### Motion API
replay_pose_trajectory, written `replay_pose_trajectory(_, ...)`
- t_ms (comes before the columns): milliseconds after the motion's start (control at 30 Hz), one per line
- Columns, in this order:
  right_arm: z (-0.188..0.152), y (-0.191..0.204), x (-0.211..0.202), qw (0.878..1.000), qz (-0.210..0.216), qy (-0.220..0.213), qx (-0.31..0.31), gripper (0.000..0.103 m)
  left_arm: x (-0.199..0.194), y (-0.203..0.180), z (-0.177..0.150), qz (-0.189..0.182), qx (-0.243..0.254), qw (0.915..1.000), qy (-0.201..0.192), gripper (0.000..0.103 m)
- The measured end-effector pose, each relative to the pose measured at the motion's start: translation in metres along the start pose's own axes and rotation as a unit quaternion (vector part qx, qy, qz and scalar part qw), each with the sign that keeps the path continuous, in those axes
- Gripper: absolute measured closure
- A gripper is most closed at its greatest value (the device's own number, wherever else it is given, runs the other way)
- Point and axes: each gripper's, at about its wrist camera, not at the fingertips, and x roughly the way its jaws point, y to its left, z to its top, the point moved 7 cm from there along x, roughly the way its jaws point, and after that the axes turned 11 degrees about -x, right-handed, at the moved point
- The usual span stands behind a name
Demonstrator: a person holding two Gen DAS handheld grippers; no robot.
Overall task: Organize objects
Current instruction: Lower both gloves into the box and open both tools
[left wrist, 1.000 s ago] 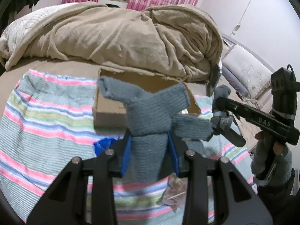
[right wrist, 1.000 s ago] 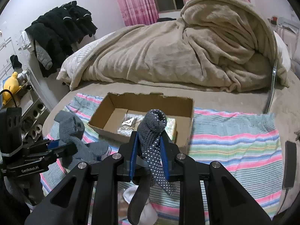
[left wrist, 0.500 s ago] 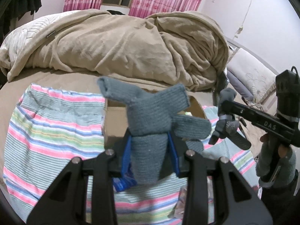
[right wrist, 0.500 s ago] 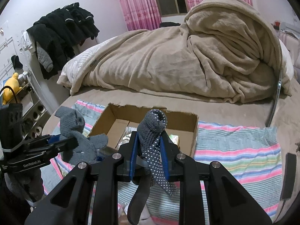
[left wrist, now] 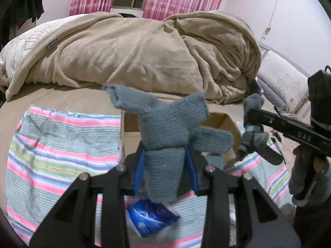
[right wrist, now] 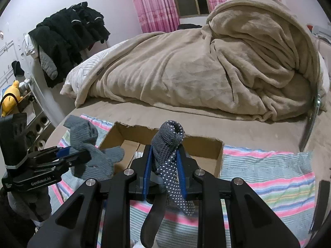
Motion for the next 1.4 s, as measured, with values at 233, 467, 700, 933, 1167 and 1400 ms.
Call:
replay_pose_trajectory(233,-0.007,-0.001,0.021,1.000,-0.003,0.012,0.002,0.079,0.029,0.004,-0.001,0.007,0.009,0.9996,0.026,0.066)
replay_pose_trajectory(467,-0.013,-0.003,0.047,0.999,-0.012,0.031,-0.006,0.079,0.057,0.005,-0.007,0.008,0.008,0.9983,0.056,0.065)
replay_pose_trajectory(700,-0.026,-0.003,0.069,0.998,-0.016,0.053,-0.011,0.078,0.075,0.017,-0.013,0.021,-0.010,0.9957,0.089,0.061)
replay_pose_trajectory(933,-0.025,-0.002,0.068,0.999,-0.020,0.049,-0.011,0.069,0.062,0.015,-0.011,0.012,-0.016,0.9965,0.082,0.045)
replay_pose_trajectory(1167,-0.019,0.003,0.054,0.999,-0.024,0.041,-0.016,0.056,0.036,0.015,-0.007,0.011,-0.017,0.9980,0.059,0.041)
replay_pose_trajectory(1400,-0.017,0.013,0.037,0.999,-0.026,0.034,-0.017,0.055,0.012,0.021,-0.010,0.016,-0.023,0.9985,0.048,0.040)
